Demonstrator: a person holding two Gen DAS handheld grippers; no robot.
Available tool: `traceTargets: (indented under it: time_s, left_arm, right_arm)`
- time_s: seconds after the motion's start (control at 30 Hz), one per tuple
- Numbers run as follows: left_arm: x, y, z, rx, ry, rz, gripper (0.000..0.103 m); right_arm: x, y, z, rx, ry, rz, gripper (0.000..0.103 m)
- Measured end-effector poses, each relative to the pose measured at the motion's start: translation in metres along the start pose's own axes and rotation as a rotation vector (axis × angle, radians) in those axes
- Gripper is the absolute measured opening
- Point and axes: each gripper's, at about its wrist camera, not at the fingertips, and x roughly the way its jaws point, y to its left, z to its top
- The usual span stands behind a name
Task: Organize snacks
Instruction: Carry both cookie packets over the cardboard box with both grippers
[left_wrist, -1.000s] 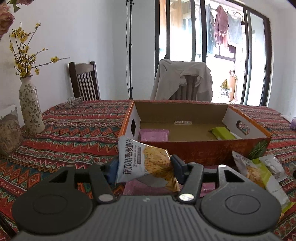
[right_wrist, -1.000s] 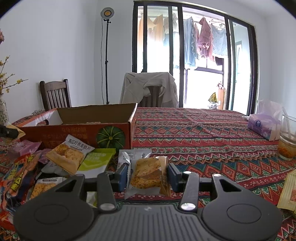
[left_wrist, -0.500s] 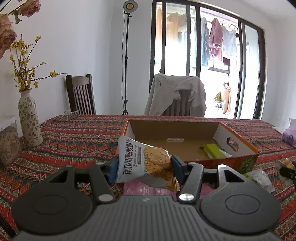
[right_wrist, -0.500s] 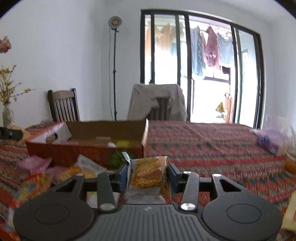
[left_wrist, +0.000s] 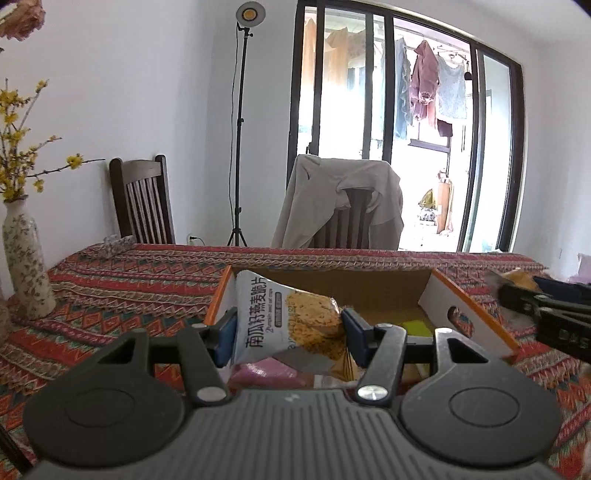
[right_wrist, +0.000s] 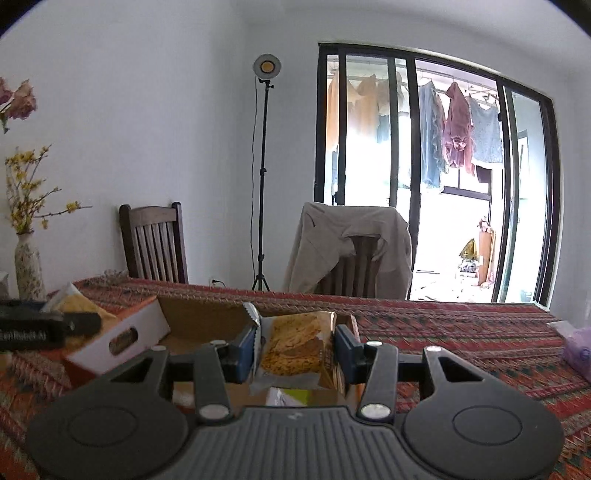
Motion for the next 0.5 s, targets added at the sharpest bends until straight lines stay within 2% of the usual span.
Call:
traceTargets:
  time_s: [0.2,0.33,0.5]
  left_arm:
    - [0.035,-0.006,0.010,-0.042,0.002,0.027,0.059]
    - [0.049,-0.003,0.003,-0.053,-0.005,0.044,0.059]
    - [0.062,0.000,-0.006,-0.048,0.023,0.022,0.060]
  right_arm:
    - [0.046,0.007,0.012,0.055,0.017,0.005,0.045]
    - [0.063,0.011,-0.006,0.070,0.023,0.005,0.045]
    - [0.079,0.012,-0.025,0.042,0.090,0.018,0.045]
